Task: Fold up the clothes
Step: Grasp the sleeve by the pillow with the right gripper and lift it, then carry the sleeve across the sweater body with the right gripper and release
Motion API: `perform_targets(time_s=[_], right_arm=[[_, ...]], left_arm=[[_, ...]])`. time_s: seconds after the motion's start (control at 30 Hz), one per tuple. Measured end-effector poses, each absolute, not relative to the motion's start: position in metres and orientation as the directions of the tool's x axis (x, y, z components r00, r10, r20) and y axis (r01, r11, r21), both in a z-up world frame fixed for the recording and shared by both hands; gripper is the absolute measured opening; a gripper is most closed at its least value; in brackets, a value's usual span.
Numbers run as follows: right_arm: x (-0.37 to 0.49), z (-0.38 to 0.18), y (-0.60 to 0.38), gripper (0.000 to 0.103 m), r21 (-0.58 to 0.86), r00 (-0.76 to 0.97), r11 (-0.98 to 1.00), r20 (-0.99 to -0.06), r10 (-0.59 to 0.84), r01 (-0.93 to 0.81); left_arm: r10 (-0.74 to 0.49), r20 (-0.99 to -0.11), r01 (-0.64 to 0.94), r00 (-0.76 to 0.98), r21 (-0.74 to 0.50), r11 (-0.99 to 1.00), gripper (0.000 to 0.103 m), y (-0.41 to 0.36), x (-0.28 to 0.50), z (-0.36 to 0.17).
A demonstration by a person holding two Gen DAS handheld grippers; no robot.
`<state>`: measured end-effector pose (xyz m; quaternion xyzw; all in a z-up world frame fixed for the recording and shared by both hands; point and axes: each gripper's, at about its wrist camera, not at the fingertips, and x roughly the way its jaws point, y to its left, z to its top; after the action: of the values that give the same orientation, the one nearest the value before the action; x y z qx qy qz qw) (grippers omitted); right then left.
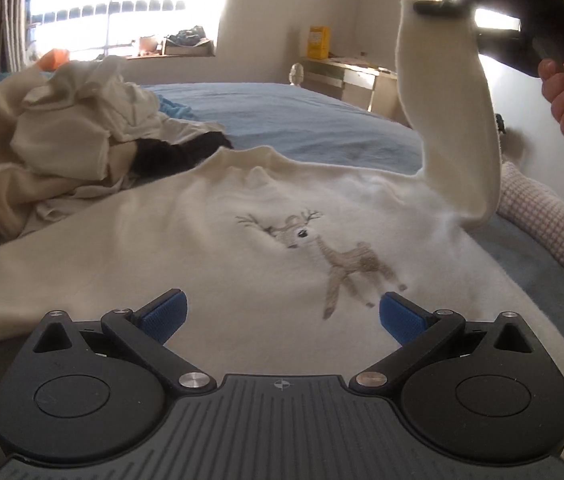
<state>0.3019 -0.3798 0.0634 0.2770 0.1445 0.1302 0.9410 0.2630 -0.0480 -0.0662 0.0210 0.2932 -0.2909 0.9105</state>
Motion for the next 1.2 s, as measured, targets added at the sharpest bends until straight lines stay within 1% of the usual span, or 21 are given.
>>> perform_targets(time_s=[0.07, 0.17, 0.23, 0.4, 0.5, 0.57, 0.6, 0.63, 0.67, 0.7, 0.77, 0.83, 0.93, 1.03, 1.07, 1.13, 1.2], right_arm=[[0.312, 0.049, -0.330, 0.009, 0.532, 0.894, 0.822, -0.241, 0.379, -0.205], [0.336, 0.008, -0.268, 0.009, 0.527, 0.832, 0.821, -0.339, 0.440, -0.219], [0.346, -0.020, -0.232, 0.009, 0.498, 0.799, 0.842, -0.410, 0.439, -0.207], [0.356, -0.053, -0.184, 0.010, 0.456, 0.756, 0.870, -0.499, 0.424, -0.187], [0.358, -0.053, -0.158, 0.010, 0.353, 0.764, 0.908, -0.514, 0.391, -0.227], [0.361, -0.059, -0.139, 0.010, 0.309, 0.734, 0.915, -0.552, 0.395, -0.260], [0.364, -0.063, -0.129, 0.013, 0.289, 0.709, 0.915, -0.580, 0.401, -0.281], [0.366, -0.068, -0.120, 0.022, 0.273, 0.683, 0.914, -0.607, 0.406, -0.301], [0.367, -0.073, -0.115, 0.029, 0.296, 0.649, 0.901, -0.625, 0.434, -0.317], [0.367, -0.077, -0.110, 0.042, 0.322, 0.614, 0.887, -0.640, 0.462, -0.332], [0.361, -0.076, -0.113, 0.046, 0.437, 0.573, 0.816, -0.582, 0.577, -0.379], [0.354, -0.068, -0.119, 0.058, 0.525, 0.555, 0.745, -0.504, 0.662, -0.412], [0.334, -0.043, -0.152, 0.059, 0.578, 0.625, 0.705, -0.384, 0.679, -0.411], [0.303, -0.017, -0.209, 0.059, 0.628, 0.728, 0.699, -0.293, 0.620, -0.342], [0.287, -0.011, -0.234, 0.059, 0.636, 0.771, 0.706, -0.265, 0.579, -0.312], [0.255, -0.004, -0.278, 0.060, 0.632, 0.843, 0.736, -0.237, 0.483, -0.244], [0.224, -0.008, -0.316, 0.060, 0.615, 0.893, 0.773, -0.247, 0.375, -0.155]], left_arm=[[-0.514, -0.545, 0.507, 0.663, -0.178, 0.843, 0.103, -0.022, 0.257, -0.075], [-0.518, -0.537, 0.466, 0.666, -0.242, 0.851, 0.103, 0.006, 0.251, -0.088], [-0.527, -0.522, 0.447, 0.670, -0.283, 0.849, 0.103, 0.022, 0.248, -0.094], [-0.568, -0.494, 0.434, 0.658, -0.368, 0.822, 0.103, 0.049, 0.244, -0.104], [-0.569, -0.475, 0.436, 0.671, -0.368, 0.821, 0.103, 0.058, 0.242, -0.109], [-0.574, -0.466, 0.434, 0.673, -0.380, 0.817, 0.103, 0.064, 0.242, -0.114], [-0.580, -0.463, 0.432, 0.671, -0.391, 0.813, 0.103, 0.067, 0.242, -0.117], [-0.583, -0.460, 0.429, 0.669, -0.402, 0.809, 0.103, 0.069, 0.242, -0.120], [-0.586, -0.457, 0.425, 0.669, -0.412, 0.806, 0.103, 0.071, 0.242, -0.122], [-0.589, -0.454, 0.422, 0.669, -0.419, 0.804, 0.103, 0.074, 0.242, -0.124], [-0.592, -0.445, 0.422, 0.672, -0.427, 0.800, 0.103, 0.077, 0.242, -0.126], [-0.588, -0.437, 0.416, 0.680, -0.431, 0.801, 0.103, 0.080, 0.241, -0.124], [-0.568, -0.419, 0.397, 0.708, -0.430, 0.811, 0.103, 0.082, 0.242, -0.115], [-0.571, -0.400, 0.404, 0.717, -0.429, 0.808, 0.103, 0.076, 0.248, -0.101], [-0.566, -0.408, 0.404, 0.716, -0.419, 0.813, 0.103, 0.069, 0.254, -0.096], [-0.546, -0.446, 0.398, 0.710, -0.386, 0.833, 0.102, 0.049, 0.269, -0.087], [-0.523, -0.487, 0.389, 0.700, -0.354, 0.851, 0.099, 0.029, 0.284, -0.082]])
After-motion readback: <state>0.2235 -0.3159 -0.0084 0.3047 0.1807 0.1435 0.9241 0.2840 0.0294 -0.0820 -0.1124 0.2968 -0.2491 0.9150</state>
